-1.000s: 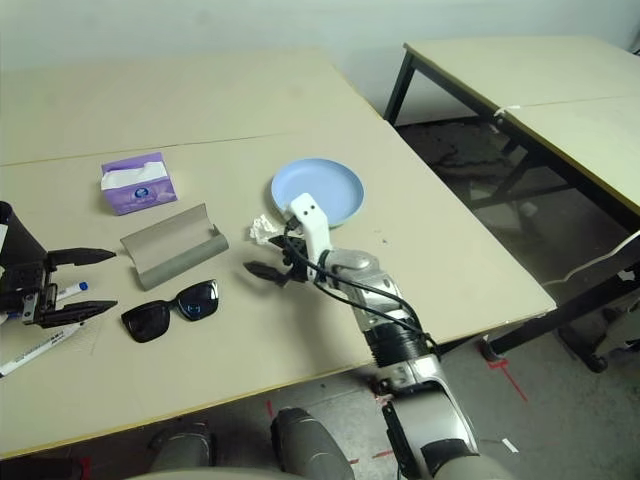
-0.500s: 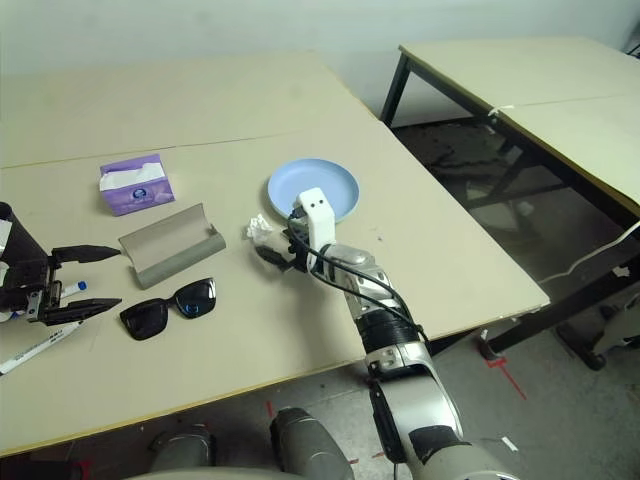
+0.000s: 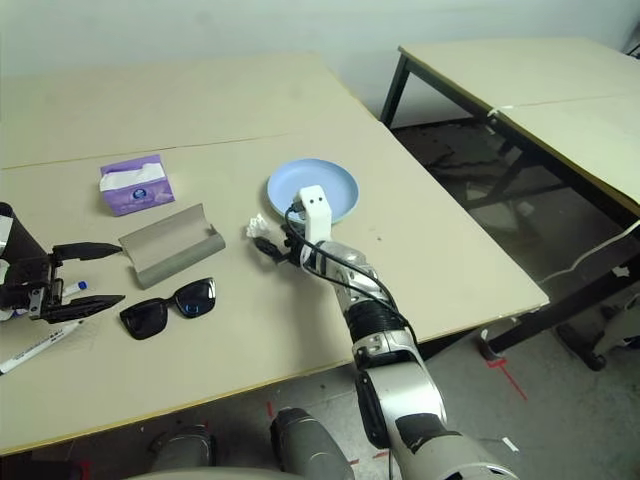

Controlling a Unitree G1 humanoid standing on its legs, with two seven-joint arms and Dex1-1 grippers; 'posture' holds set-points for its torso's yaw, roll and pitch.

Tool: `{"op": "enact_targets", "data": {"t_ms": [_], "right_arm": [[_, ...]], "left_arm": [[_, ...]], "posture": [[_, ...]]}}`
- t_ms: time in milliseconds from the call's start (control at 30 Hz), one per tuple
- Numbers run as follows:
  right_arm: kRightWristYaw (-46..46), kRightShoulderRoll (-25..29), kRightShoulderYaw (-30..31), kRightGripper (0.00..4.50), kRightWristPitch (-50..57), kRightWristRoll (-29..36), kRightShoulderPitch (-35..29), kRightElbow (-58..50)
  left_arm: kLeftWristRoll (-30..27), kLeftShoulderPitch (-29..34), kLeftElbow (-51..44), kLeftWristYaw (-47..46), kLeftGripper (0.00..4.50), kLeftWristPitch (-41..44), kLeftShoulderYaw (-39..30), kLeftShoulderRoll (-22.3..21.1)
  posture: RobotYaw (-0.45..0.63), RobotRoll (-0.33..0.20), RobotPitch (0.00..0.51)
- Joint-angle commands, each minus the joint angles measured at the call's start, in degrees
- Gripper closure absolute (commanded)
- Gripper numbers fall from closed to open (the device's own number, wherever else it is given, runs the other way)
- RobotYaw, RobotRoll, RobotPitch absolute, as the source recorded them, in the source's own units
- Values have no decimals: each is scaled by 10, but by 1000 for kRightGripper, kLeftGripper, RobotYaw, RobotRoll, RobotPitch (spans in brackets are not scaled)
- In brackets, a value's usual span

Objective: Organize and tidy the items on the table.

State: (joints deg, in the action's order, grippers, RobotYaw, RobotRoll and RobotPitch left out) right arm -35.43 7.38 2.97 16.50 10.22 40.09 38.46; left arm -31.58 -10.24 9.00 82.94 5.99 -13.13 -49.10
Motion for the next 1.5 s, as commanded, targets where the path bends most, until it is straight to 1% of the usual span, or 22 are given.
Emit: {"op": "enact_targets", "data": {"t_ms": [33, 467, 567, 867, 900, 933, 1167, 1200, 1233, 1300, 1367, 1500], "right_arm": [[-25, -9, 7, 8, -23, -2, 6, 2], [-50, -12, 9, 8, -9, -1, 14, -4], [-54, -12, 9, 625, -2, -1, 17, -6], [-75, -12, 8, 3977, 31, 12, 21, -51], [-75, -12, 7, 4313, 33, 13, 23, -54], [-75, -12, 5, 4492, 34, 14, 24, -56], [-78, -8, 5, 4492, 33, 15, 26, -62], [-77, -8, 5, 4330, 33, 15, 25, -64], [-75, -7, 4, 4133, 32, 14, 25, -67], [-72, -5, 3, 3562, 32, 14, 23, -73], [-67, -1, 3, 2814, 29, 10, 19, -72], [-57, 7, 5, 1379, 3, -4, 9, -38]], "left_arm": [[6, -3, -8, -3, 0, 5, 8, 1], [6, 3, 0, -4, 0, -9, 1, 2], [6, 4, 2, -5, 0, -17, -1, 5], [1, -14, 9, -15, 0, -37, -6, 19], [0, -17, 12, -16, 0, -39, -6, 22], [-1, -20, 13, -18, 0, -41, -7, 24], [4, -22, 30, -11, 0, -55, -4, 31], [5, -20, 33, -10, 0, -57, -4, 31], [5, -19, 36, -9, 0, -58, -4, 31], [5, -18, 40, -7, 0, -60, -4, 30], [5, -18, 42, -5, 0, -61, -3, 29], [3, -18, 37, -5, 0, -56, -4, 26]], "posture": [[-57, 0, 57], [-44, 0, 55], [-42, 0, 54], [-37, 0, 51], [-37, 0, 50], [-37, 0, 49], [-40, 0, 47], [-40, 0, 47], [-43, 0, 50], [-43, 0, 50], [-42, 0, 52], [-40, 0, 52]]}}
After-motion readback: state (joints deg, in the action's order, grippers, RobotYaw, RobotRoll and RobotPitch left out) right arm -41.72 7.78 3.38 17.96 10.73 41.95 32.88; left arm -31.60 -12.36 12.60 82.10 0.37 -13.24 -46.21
